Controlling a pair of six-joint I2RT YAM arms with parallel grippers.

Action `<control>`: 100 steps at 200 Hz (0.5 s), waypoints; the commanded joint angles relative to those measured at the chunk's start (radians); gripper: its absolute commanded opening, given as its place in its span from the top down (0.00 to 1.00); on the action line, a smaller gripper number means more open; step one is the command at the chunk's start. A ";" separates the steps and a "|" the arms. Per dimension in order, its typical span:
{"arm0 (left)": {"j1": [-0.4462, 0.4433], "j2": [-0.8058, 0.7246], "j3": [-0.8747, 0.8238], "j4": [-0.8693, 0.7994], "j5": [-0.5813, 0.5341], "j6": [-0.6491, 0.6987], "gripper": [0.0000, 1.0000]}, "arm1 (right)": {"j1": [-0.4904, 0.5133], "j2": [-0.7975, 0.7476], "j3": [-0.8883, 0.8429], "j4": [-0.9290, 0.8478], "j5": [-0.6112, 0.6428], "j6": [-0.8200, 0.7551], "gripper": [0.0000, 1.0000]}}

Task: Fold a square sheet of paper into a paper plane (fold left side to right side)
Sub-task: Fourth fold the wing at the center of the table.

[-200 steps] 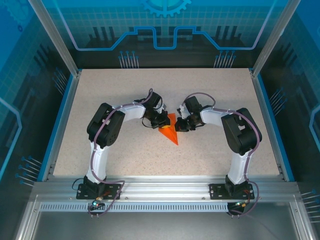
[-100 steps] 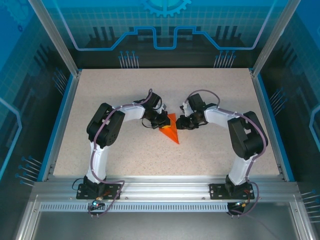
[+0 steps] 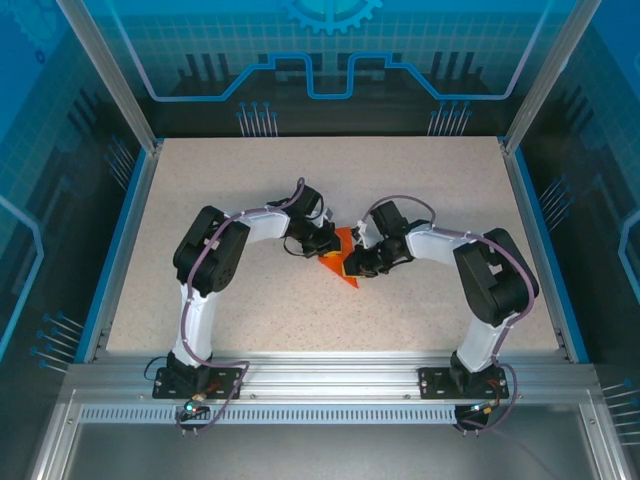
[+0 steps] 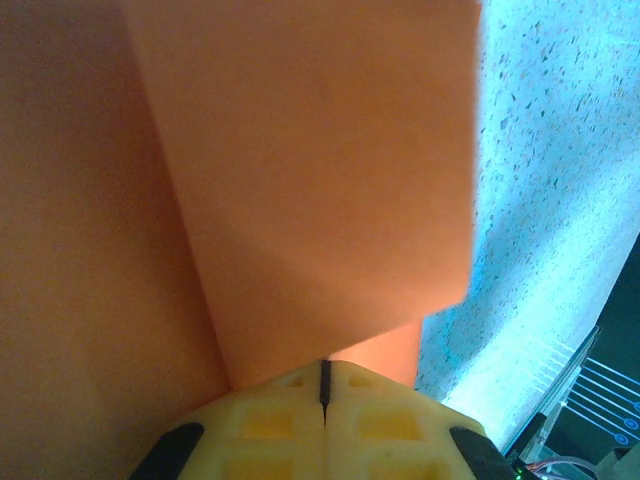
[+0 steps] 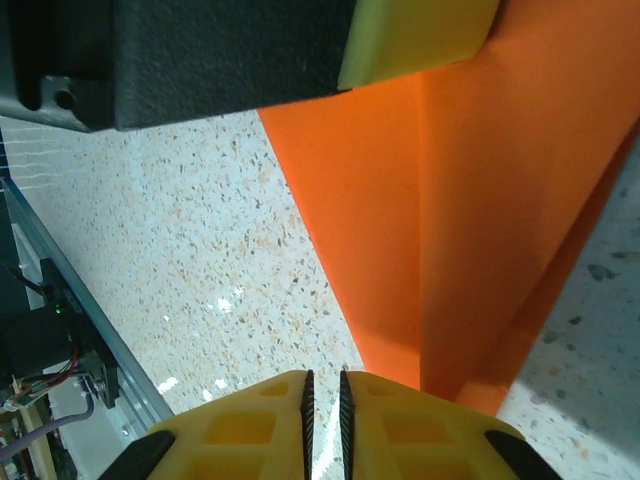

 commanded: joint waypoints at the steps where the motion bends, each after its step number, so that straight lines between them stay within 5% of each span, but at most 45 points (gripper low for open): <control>1: -0.001 0.025 -0.037 -0.051 -0.044 0.027 1.00 | 0.007 0.027 -0.001 -0.004 -0.010 0.007 0.83; 100: -0.001 0.027 -0.033 -0.057 -0.048 0.027 1.00 | 0.023 0.062 0.013 -0.123 0.131 -0.056 0.83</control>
